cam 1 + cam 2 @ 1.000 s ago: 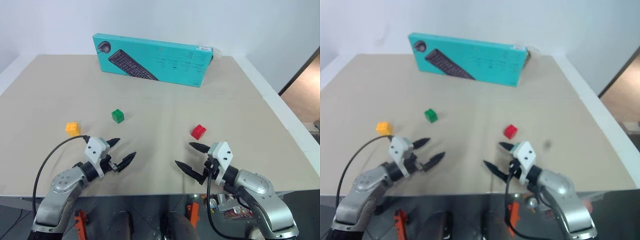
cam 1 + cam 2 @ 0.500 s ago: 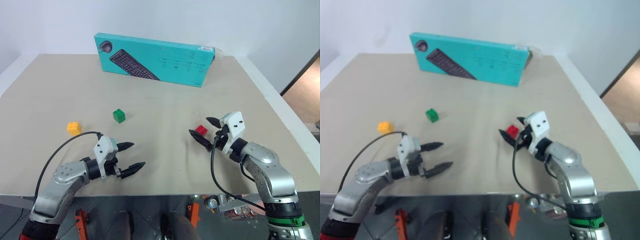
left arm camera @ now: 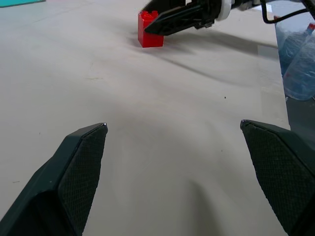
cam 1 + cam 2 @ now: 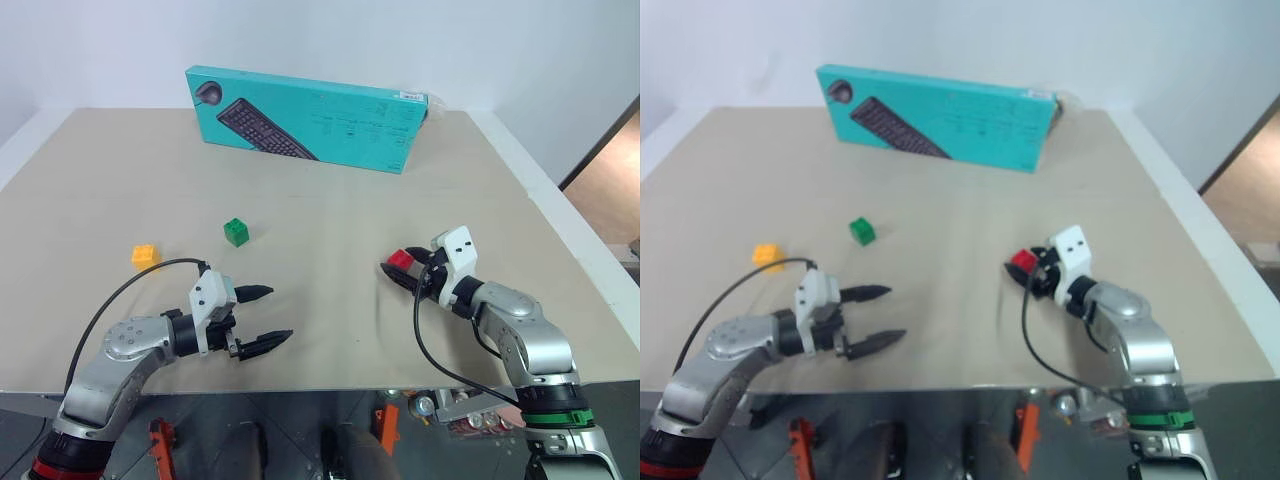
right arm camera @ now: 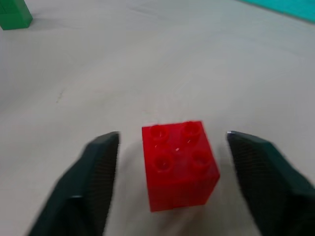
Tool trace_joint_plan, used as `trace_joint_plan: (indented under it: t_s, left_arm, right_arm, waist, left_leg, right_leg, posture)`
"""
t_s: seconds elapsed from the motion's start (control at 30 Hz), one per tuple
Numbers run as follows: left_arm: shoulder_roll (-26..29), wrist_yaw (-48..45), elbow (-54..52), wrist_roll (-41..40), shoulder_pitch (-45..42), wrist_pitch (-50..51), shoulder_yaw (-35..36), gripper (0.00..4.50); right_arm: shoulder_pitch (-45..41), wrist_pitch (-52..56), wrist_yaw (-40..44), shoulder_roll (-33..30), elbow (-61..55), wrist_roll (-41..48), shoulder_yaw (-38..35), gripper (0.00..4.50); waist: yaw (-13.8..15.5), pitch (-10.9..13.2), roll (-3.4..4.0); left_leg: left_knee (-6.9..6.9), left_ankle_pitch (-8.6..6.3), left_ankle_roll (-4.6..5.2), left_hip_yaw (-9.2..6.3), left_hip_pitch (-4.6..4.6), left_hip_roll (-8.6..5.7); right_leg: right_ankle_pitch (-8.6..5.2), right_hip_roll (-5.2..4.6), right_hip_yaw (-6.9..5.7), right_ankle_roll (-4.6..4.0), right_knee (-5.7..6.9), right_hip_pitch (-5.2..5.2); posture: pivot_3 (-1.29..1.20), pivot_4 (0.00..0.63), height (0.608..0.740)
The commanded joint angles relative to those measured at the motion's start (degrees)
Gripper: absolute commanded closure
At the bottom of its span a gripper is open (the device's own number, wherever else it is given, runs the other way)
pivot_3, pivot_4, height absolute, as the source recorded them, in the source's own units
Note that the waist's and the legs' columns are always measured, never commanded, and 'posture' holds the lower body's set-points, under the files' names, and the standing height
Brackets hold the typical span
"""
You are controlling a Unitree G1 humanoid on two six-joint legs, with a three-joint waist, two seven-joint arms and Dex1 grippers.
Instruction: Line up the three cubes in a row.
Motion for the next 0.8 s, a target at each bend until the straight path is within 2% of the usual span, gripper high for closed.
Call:
trace_joint_plan:
  t_s: [0.03,0.1,0.13,0.33,0.5,0.8]
  left_arm:
    - [0.34,0.15,-2.04,0.21,-0.68,-1.09,0.04,0.00]
    - [0.20,0.29,-2.03,0.48,-0.59,-1.16,-0.15,0.00]
    - [0.10,0.40,-2.03,0.67,-0.54,-1.21,-0.28,0.00]
    - [-0.35,0.72,-1.56,1.48,-0.82,-1.33,-0.59,0.00]
    - [-1.22,2.30,-0.79,1.84,-0.54,-1.81,0.42,0.00]
    - [-2.51,5.56,-0.38,1.90,1.27,-2.10,1.40,0.00]
  right_arm:
    - [-0.29,0.47,-0.37,0.21,-1.47,0.61,-1.11,2.54]
    - [0.04,0.56,-0.48,0.25,-1.76,0.47,-1.07,3.16]
    - [0.25,0.51,-0.63,0.22,-1.84,0.29,-1.08,3.23]
    - [0.69,-0.31,-0.44,-0.45,-2.44,-0.01,-1.15,3.24]
    - [-3.75,0.51,3.32,-2.04,-3.65,1.17,0.18,3.24]
    - [-14.53,-2.93,22.72,-4.05,-0.05,0.97,11.17,3.24]
  waist:
    - [0.00,0.00,0.00]
    - [0.00,0.00,0.00]
    - [0.00,0.00,0.00]
    - [0.00,0.00,0.00]
    - [-0.12,0.01,0.02]
    - [-0.19,0.02,0.04]
  left_leg:
    - [0.00,0.00,0.00,0.00,0.00,0.00]
    - [0.00,0.00,0.00,0.00,0.01,0.01]
    - [0.00,0.00,0.00,-0.01,0.01,0.01]
    - [0.00,0.00,0.00,-0.01,0.02,0.01]
    - [0.00,0.00,0.00,0.02,0.01,0.01]
    - [-0.02,0.00,0.01,-0.02,0.03,0.13]
  right_leg:
    - [0.00,0.00,0.00,0.00,0.00,0.00]
    - [0.00,0.01,0.00,-0.01,0.00,0.00]
    - [-0.01,0.01,0.00,-0.02,0.00,0.00]
    - [-0.01,0.01,-0.01,-0.02,0.00,0.01]
    - [-0.01,0.00,0.02,-0.02,0.00,-0.01]
    - [0.06,0.22,0.00,-0.07,0.00,-0.03]
  posture:
    - [0.00,0.150,0.740]
    - [0.00,0.150,0.740]
    - [0.00,0.150,0.740]
    - [0.00,0.150,0.740]
    - [0.00,0.150,0.740]
    - [0.00,0.150,0.740]
